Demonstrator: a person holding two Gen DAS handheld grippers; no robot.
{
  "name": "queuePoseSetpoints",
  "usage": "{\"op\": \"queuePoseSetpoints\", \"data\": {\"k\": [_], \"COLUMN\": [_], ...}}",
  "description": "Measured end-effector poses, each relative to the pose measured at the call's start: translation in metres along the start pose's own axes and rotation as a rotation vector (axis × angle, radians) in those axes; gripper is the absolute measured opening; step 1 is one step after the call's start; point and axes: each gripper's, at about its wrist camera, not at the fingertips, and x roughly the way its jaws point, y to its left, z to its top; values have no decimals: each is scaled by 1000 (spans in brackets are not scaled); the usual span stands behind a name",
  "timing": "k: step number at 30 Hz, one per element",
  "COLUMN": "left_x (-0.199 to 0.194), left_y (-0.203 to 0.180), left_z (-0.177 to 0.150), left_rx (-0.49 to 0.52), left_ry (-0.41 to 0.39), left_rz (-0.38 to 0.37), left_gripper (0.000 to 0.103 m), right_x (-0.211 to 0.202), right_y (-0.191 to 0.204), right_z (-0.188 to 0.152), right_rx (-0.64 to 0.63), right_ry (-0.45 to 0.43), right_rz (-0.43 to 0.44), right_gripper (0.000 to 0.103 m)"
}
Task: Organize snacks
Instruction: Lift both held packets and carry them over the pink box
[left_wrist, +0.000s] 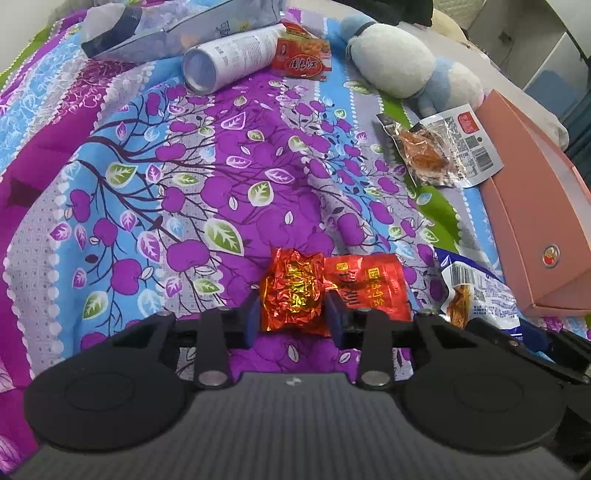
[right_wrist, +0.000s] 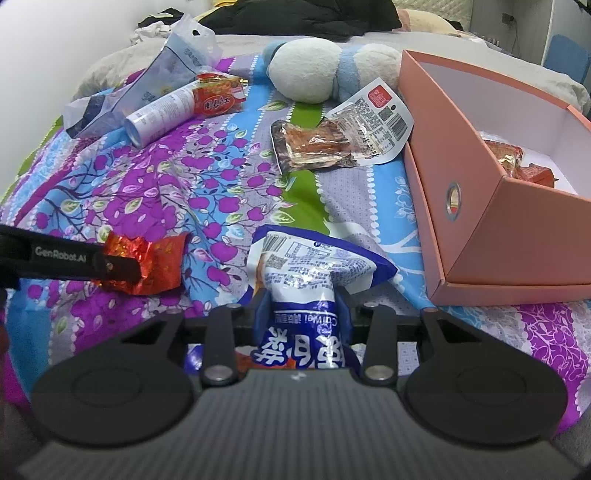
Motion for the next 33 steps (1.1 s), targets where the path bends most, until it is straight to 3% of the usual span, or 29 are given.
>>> {"op": "queuePoseSetpoints", "data": {"k": [13,33], "left_x": [-35,-79], "left_y": [-3,-32], "left_z": [8,33], "left_rx": [-31,0], "left_ry": [-62,-118], "left_rz": [-19,-62], "left_gripper": [39,39], "right_x": [-13,-40], "right_y": [-3,-20], "right_z": [10,38], "right_rx": [-5,34], "right_ry": [-7,-44], "right_rz": [31,87], "right_gripper": [41,41]}}
